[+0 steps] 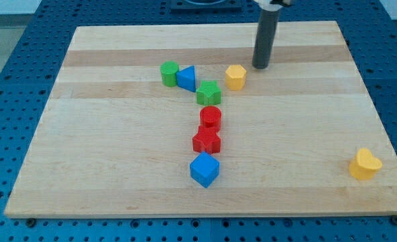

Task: Push the yellow hexagon slightly left

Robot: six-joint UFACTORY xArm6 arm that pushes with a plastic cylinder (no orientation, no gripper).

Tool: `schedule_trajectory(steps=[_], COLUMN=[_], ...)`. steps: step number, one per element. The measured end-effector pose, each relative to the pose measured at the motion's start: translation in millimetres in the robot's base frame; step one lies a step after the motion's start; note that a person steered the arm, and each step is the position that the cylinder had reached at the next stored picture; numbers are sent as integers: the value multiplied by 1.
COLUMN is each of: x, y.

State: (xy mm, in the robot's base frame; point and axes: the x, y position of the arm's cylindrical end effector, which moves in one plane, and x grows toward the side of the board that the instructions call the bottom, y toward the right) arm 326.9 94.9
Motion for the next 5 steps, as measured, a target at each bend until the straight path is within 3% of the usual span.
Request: schedule_trajectory(steps=[2,5], x=[28,34], y=[-9,-9])
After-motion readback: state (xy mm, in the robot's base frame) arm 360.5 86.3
